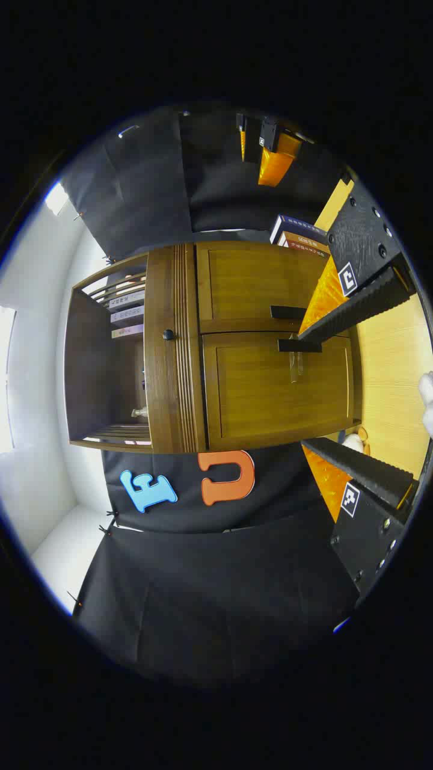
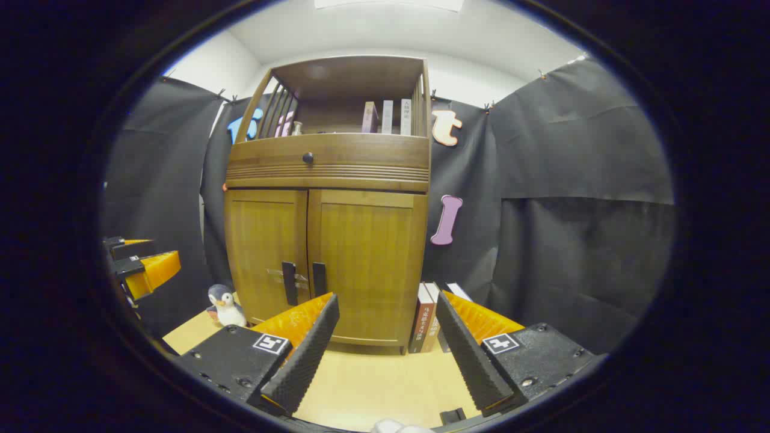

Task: Open the right door of the double-door shoe cabinet with the right hand, and open the left door with the left hand.

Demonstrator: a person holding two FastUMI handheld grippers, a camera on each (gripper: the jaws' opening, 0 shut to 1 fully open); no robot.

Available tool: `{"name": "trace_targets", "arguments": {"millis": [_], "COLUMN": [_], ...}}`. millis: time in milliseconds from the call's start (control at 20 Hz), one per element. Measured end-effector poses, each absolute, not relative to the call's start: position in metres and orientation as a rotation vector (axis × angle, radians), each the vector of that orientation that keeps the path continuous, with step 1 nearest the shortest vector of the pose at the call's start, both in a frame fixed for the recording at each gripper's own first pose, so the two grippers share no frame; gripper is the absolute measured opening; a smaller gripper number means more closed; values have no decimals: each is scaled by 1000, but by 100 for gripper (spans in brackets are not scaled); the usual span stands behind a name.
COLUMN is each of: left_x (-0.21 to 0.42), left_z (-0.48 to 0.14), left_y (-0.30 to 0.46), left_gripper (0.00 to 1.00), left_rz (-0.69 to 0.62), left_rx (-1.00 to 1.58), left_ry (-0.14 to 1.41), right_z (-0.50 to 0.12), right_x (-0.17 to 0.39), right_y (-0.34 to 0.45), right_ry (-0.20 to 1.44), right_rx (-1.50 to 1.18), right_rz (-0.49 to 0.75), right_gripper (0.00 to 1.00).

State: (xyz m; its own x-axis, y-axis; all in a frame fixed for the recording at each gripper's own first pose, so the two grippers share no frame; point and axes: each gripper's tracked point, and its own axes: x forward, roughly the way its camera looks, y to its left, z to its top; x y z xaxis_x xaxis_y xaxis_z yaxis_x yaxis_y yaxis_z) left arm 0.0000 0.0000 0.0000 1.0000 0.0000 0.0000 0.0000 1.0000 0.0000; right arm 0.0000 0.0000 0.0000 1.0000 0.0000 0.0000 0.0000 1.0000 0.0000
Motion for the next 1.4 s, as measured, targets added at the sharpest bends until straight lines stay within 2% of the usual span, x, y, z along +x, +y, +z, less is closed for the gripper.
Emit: {"name": "trace_targets", "arguments": {"millis": [900, 1400], "left_x": [2, -12], "left_z": [-5, -8], "left_y": [17, 53], "left_gripper": [96, 96], "left_rz": [19, 83], "left_rx": [23, 18], "left_ry": [20, 30], "right_z": [-17, -61], "right_x": [33, 109], "right_y": [20, 77], "right_ry": [35, 88], "right_rx": [-12, 4], "right_rz": [28, 110], "right_gripper": [100, 100]}}
